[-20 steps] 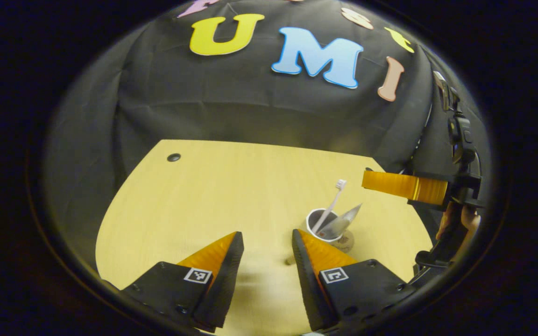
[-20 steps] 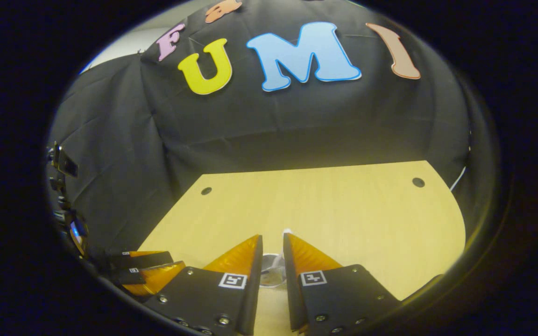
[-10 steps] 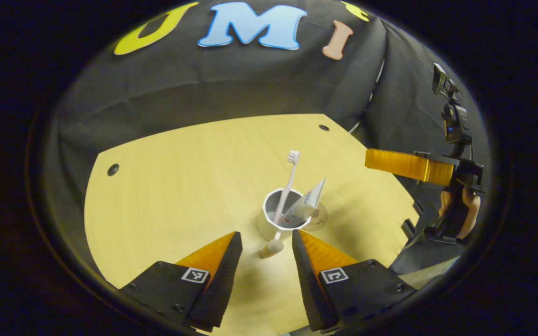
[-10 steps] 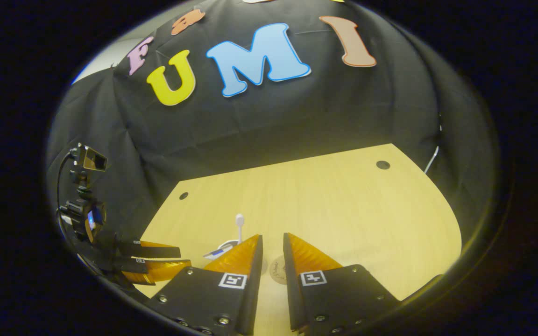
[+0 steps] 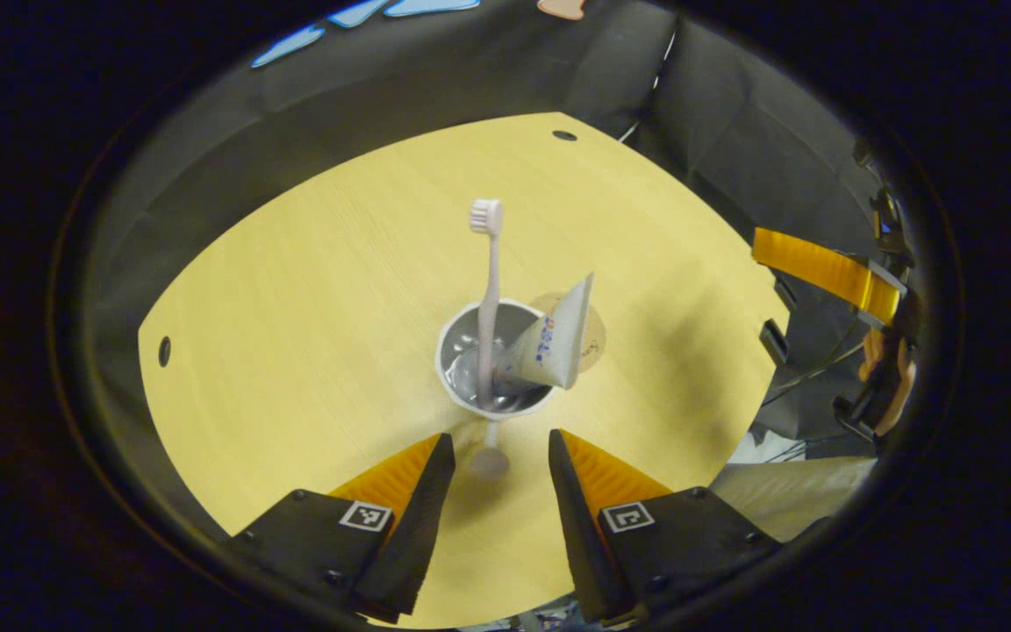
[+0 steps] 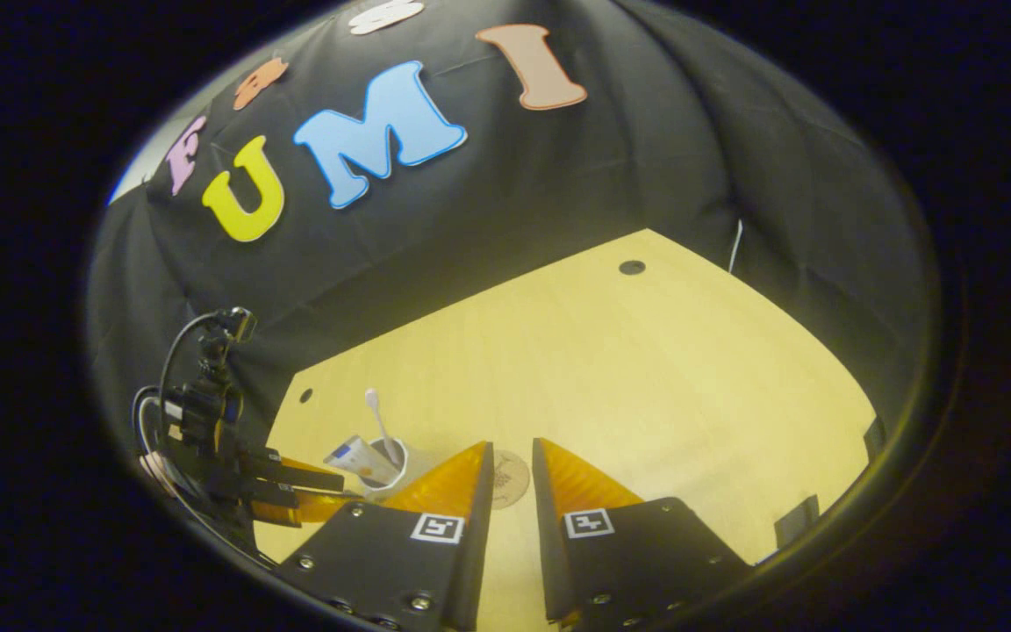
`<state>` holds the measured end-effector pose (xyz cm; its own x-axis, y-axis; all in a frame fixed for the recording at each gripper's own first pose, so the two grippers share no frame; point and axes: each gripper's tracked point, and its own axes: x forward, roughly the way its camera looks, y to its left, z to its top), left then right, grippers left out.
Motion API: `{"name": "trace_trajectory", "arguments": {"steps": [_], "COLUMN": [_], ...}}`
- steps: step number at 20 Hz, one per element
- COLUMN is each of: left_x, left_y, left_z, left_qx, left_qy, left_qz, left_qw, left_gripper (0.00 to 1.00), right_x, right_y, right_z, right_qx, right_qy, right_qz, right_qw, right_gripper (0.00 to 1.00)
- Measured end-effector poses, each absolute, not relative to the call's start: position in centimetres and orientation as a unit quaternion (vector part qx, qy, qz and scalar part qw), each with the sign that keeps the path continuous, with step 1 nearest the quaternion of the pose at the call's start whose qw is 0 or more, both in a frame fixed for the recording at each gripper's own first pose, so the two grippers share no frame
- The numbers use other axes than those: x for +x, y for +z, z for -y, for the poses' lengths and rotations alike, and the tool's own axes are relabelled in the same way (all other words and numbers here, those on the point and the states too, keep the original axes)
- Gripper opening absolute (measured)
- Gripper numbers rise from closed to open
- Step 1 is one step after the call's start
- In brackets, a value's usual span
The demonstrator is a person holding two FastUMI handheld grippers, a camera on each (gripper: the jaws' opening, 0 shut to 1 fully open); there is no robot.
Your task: Put the toothbrush and toothpaste on the desktop into the cup, then pick up the cup and place it on the coaster on the desktop.
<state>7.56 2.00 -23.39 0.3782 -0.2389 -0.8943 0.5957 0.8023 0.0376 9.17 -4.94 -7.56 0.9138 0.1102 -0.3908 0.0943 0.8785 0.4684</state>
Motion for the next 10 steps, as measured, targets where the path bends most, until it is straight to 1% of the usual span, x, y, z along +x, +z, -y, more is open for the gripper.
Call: {"name": "trace_trajectory", "arguments": {"steps": [3,4,5,6,7,9,10], "left_x": [7.5,7.4,7.4,7.4,7.4,7.1,7.1], "left_y": [-24.5,-25.1,-25.6,-26.1,-26.5,-26.9,-27.2], "left_z": [-1.7,-1.5,-1.6,-1.7,-1.5,-1.4,-1.5], "left_qx": [0.187,0.189,0.192,0.196,0.195,0.193,0.196], "left_qy": [-0.250,-0.243,-0.234,-0.221,-0.215,-0.207,-0.203], "left_qz": [-0.525,-0.537,-0.547,-0.556,-0.561,-0.574,-0.576], "left_qw": [0.791,0.786,0.780,0.777,0.775,0.768,0.767], "left_gripper": [0.72,0.78,0.65,0.77,0.70,0.70,0.67], "right_x": [7.6,7.2,6.8,6.2,5.8,4.8,4.3], "right_y": [-8.6,-9.0,-9.3,-9.7,-10.2,-11.3,-11.6], "right_z": [7.2,7.8,8.4,8.8,9.2,10.0,10.5], "right_qx": [0.264,0.268,0.272,0.278,0.284,0.296,0.302], "right_qy": [-0.029,-0.038,-0.048,-0.055,-0.062,-0.081,-0.092], "right_qz": [-0.208,-0.209,-0.210,-0.212,-0.216,-0.222,-0.224], "right_qw": [0.941,0.940,0.938,0.935,0.932,0.926,0.922], "right_gripper": [0.27,0.27,0.27,0.28,0.27,0.27,0.28]}}
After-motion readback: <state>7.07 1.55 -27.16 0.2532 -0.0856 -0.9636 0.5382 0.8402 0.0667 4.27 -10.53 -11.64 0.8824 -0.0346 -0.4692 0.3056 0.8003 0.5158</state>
